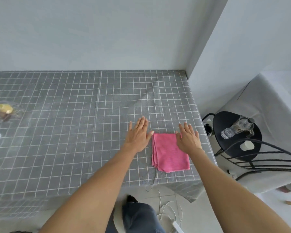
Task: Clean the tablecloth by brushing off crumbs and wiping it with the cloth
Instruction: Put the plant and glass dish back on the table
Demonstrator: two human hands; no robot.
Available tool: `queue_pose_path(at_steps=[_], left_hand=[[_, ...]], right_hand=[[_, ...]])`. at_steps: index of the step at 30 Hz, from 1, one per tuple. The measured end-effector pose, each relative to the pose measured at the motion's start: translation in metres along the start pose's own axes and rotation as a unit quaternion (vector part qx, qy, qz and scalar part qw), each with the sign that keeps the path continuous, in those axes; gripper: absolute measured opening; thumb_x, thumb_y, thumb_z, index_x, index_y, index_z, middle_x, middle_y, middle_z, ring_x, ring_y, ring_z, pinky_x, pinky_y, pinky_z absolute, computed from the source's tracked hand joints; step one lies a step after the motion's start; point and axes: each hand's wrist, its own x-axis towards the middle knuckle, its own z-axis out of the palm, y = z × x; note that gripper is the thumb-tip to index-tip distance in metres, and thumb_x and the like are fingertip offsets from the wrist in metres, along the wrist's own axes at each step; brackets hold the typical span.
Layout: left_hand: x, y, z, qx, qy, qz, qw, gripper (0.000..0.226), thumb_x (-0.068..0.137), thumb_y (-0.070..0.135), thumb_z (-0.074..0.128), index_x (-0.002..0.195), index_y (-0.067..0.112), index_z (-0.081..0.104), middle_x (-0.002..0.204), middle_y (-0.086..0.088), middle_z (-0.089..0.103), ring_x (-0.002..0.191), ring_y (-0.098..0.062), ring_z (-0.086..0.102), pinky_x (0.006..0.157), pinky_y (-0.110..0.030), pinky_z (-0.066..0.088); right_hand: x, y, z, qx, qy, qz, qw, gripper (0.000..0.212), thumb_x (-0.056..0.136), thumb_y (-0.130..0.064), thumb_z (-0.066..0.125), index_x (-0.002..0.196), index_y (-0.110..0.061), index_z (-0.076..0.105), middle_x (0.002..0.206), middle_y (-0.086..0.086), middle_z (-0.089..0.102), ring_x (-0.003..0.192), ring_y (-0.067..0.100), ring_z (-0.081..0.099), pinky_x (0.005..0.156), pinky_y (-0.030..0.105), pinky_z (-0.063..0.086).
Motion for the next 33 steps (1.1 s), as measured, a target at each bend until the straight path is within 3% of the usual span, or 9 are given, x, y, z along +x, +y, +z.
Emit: queue_pose_path(at_steps=[7,13,25,33], left_hand=[[-0.035,-0.096,-0.055,0.001,0.017,-0.136,0.991,0.067,0.1,0.05,0.012,0.151,0.012,-0.008,0.159,-0.008,-0.012,0.148,-0.022,-0.006,0.117,-0.05,-0.002],[-0.089,-0.18,-0.085,-0.017,0.046,-0.214,0.976,0.067,0.101,0.05,0.013,0.152,0.011,-0.006,0.16,-0.01,-0.008,0.148,-0.025,-0.001,0.118,-0.051,0.004],[-0.229,-0.323,-0.071,-0.076,0.054,-0.329,0.94,0.067,0.101,0.049,0.014,0.152,0.011,-0.003,0.16,-0.01,-0.003,0.148,-0.026,0.002,0.117,-0.049,0.01],[-0.282,-0.383,-0.028,-0.106,0.022,-0.371,0.922,0.069,0.1,0.052,0.014,0.153,0.012,-0.004,0.16,-0.01,-0.005,0.148,-0.025,-0.002,0.119,-0.048,0.006]], right_hand=[[0.02,-0.092,-0.052,-0.038,0.017,-0.068,0.997,0.055,0.104,-0.037,0.019,0.154,-0.016,0.011,0.162,0.008,0.005,0.149,0.025,0.002,0.119,0.05,0.006],[0.02,-0.199,-0.058,-0.08,0.023,-0.158,0.984,0.054,0.104,-0.037,0.019,0.154,-0.017,0.012,0.162,0.007,0.006,0.149,0.024,0.002,0.119,0.049,0.007],[-0.023,-0.406,0.01,-0.119,-0.04,-0.289,0.949,0.054,0.105,-0.039,0.019,0.154,-0.018,0.01,0.162,0.006,0.002,0.149,0.025,0.002,0.119,0.048,0.005],[-0.042,-0.498,0.06,-0.131,-0.076,-0.331,0.931,0.058,0.104,-0.042,0.021,0.155,-0.021,0.003,0.162,0.006,-0.003,0.149,0.025,-0.001,0.12,0.048,0.004]])
